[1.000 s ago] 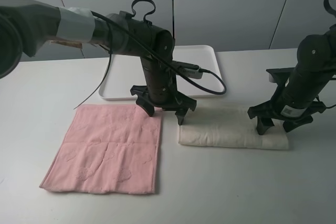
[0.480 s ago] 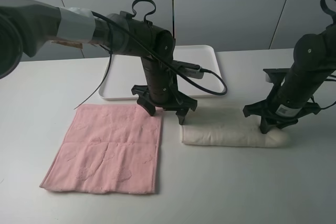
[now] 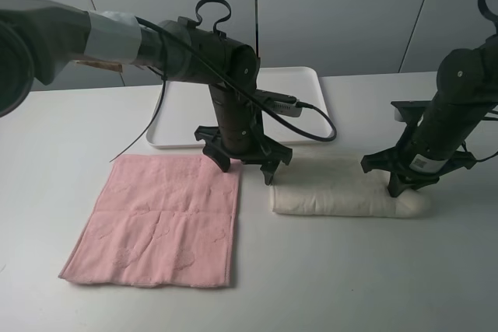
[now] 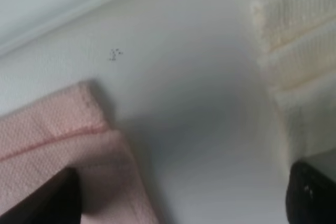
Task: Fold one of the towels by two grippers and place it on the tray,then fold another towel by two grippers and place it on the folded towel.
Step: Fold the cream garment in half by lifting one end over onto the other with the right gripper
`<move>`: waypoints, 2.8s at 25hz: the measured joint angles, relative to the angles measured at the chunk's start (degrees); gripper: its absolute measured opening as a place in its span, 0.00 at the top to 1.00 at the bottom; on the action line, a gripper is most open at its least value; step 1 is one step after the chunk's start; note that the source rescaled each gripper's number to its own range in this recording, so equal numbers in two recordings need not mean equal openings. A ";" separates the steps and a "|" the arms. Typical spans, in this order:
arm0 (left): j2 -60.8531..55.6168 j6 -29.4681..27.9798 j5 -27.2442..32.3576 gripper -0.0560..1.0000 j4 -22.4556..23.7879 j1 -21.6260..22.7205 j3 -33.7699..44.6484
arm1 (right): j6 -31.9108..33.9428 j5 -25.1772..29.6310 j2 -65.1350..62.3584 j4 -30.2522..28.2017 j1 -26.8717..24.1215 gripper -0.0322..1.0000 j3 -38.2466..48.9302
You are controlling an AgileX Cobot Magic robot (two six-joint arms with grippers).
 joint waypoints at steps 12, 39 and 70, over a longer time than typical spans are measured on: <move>0.00 0.00 0.00 0.01 0.00 0.00 0.00 | -7.71 3.28 -1.23 9.45 -0.44 0.89 0.44; -0.58 4.52 -1.06 0.01 -4.92 0.00 0.00 | -9.64 4.08 -1.71 10.02 -0.44 0.89 0.57; -0.07 3.26 -0.94 0.01 -0.83 0.00 0.00 | -9.08 13.74 -14.28 15.13 -0.44 0.89 -2.68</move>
